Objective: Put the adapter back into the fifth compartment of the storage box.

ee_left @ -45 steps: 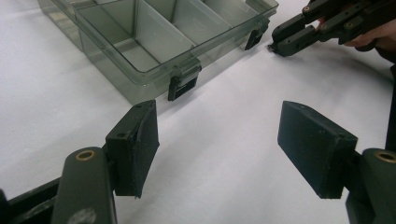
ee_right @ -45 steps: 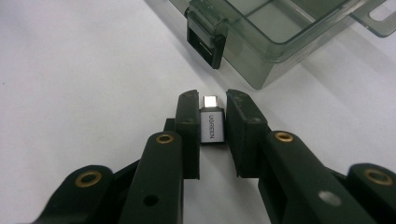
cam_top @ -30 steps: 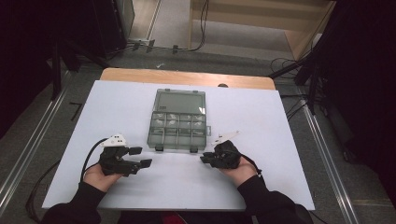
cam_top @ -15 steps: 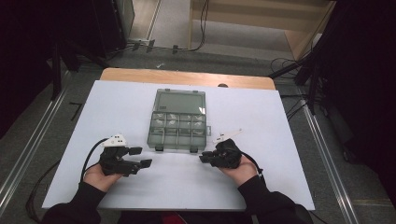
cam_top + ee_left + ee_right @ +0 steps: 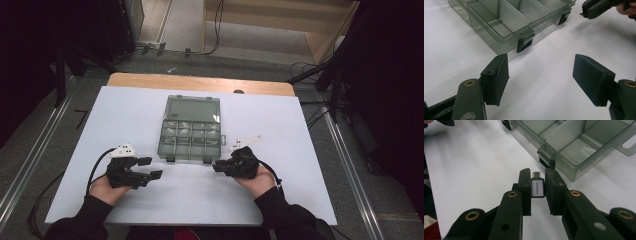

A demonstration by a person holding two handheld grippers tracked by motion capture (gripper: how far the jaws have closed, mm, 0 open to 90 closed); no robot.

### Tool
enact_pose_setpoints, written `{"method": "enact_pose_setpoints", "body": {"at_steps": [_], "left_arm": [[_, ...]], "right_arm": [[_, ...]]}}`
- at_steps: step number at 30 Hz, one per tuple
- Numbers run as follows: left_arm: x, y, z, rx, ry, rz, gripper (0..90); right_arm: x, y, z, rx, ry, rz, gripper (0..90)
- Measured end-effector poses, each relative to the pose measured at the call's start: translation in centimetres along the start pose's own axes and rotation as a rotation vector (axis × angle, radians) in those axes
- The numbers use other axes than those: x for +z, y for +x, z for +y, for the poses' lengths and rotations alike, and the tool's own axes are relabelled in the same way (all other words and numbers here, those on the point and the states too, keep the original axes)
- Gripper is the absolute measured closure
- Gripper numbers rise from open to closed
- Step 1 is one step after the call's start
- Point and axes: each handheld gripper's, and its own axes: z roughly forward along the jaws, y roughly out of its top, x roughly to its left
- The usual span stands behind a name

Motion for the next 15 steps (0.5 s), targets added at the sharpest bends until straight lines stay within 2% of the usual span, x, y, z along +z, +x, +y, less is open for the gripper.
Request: {"method": "enact_pose_setpoints", "body": {"at_steps": [15], "left_arm": [[0.0,0.0,0.0,0.001,-0.001,0.004,29.6]], "right_arm": [[-0.1,0.5,1.1,0.000,-0.020,0.027,74.3]]}}
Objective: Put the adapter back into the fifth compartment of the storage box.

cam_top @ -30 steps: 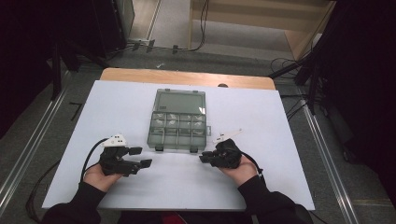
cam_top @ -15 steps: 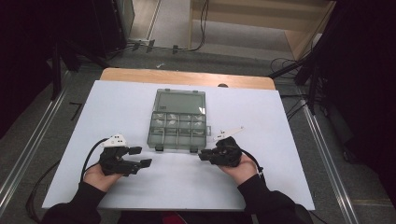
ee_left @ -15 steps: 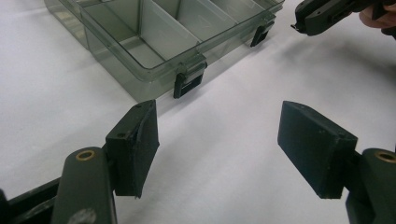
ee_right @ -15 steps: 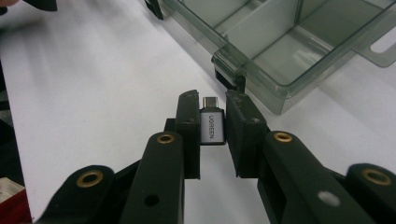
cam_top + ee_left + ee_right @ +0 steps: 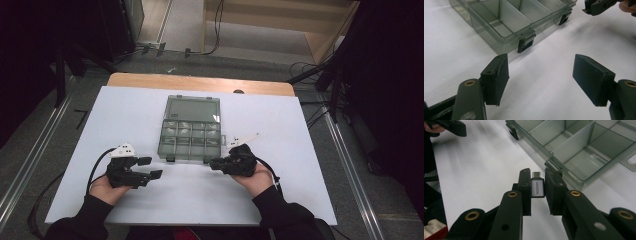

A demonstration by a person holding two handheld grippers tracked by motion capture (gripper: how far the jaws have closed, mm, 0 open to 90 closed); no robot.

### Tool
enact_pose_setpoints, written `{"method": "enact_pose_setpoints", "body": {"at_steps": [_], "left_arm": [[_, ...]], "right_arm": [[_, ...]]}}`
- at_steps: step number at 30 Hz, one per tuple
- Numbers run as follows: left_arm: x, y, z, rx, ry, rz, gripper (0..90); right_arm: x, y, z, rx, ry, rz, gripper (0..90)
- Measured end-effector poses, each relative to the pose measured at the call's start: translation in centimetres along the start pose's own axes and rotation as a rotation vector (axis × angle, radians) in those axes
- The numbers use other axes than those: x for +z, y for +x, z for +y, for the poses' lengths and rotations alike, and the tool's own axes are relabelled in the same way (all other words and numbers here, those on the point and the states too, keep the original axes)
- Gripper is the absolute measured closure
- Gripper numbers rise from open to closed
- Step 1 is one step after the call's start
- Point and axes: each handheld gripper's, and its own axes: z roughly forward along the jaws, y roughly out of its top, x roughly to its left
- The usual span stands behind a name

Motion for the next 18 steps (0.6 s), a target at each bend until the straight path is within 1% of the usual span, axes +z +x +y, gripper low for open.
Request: {"method": "enact_pose_setpoints", "body": {"at_steps": [16,18], "left_arm": [[0.0,0.0,0.0,0.002,0.001,0.002,29.6],[0.0,0.0,0.0,0.002,0.000,0.003,29.6]], "right_arm": [[0.3,0.5,1.4,-0.008,-0.007,0.020,74.3],[0.4,0.6,1.6,-0.020,-0.002,0.014,74.3]]}}
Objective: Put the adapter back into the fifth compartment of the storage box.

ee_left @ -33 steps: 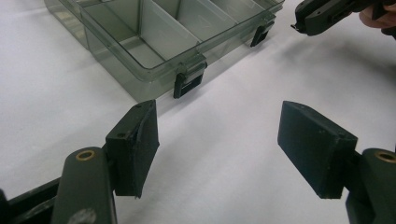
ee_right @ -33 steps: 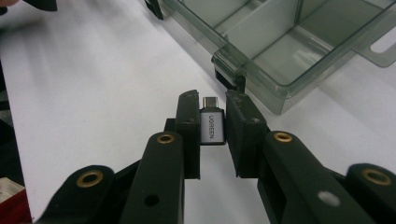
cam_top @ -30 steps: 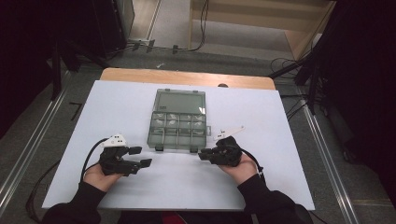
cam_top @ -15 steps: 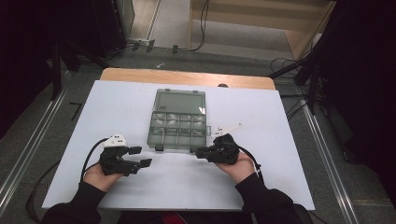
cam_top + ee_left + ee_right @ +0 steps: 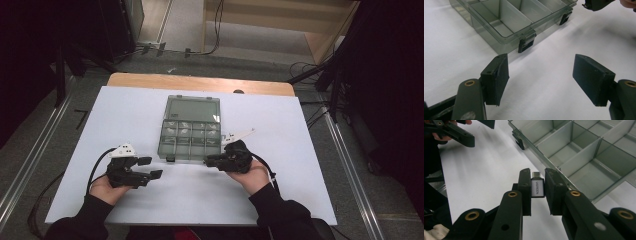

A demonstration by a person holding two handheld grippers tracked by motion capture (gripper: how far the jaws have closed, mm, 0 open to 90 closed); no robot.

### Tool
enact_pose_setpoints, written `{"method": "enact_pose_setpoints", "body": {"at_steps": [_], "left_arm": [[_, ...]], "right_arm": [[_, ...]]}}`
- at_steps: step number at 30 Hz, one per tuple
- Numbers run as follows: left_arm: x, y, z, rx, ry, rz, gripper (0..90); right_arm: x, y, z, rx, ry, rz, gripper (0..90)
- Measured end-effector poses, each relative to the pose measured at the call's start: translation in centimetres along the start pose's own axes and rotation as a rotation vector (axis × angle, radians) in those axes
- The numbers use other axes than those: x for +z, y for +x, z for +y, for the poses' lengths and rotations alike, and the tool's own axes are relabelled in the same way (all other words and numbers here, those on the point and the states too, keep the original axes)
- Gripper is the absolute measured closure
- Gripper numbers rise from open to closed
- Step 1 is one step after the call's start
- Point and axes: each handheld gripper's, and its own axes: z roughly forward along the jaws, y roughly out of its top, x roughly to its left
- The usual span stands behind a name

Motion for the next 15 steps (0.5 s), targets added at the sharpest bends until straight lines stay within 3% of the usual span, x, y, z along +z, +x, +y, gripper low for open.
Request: {"method": "enact_pose_setpoints", "body": {"at_steps": [15], "left_arm": [[0.0,0.0,0.0,0.001,-0.003,0.002,29.6]], "right_arm": [[0.6,0.4,1.5,-0.008,-0.002,0.025,74.4]]}}
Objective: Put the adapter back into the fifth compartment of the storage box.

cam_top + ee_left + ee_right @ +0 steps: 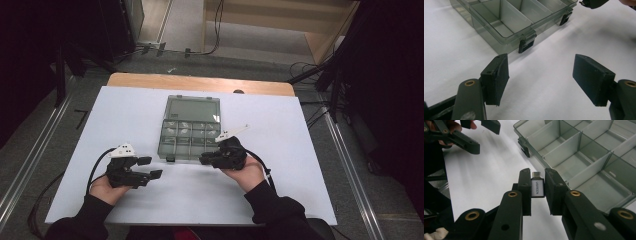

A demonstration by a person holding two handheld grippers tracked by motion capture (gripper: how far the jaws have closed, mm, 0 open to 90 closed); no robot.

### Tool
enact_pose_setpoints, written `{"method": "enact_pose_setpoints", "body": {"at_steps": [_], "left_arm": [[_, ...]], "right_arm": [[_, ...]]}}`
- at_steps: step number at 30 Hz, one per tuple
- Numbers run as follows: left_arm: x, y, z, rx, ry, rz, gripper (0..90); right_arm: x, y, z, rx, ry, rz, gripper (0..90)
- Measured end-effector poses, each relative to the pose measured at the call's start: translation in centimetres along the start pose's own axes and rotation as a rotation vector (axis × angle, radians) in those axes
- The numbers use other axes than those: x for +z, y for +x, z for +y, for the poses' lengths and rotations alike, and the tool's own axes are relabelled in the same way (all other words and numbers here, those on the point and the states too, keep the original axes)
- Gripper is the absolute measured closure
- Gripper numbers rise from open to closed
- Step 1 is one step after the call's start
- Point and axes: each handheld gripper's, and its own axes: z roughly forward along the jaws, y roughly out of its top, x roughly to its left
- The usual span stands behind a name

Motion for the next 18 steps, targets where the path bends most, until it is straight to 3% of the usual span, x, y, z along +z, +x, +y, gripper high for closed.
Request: {"method": "enact_pose_setpoints", "body": {"at_steps": [18], "left_arm": [[0.0,0.0,0.0,0.001,0.002,0.005,29.7]], "right_arm": [[1.0,0.5,2.5,-0.018,-0.007,0.028,74.4]]}}
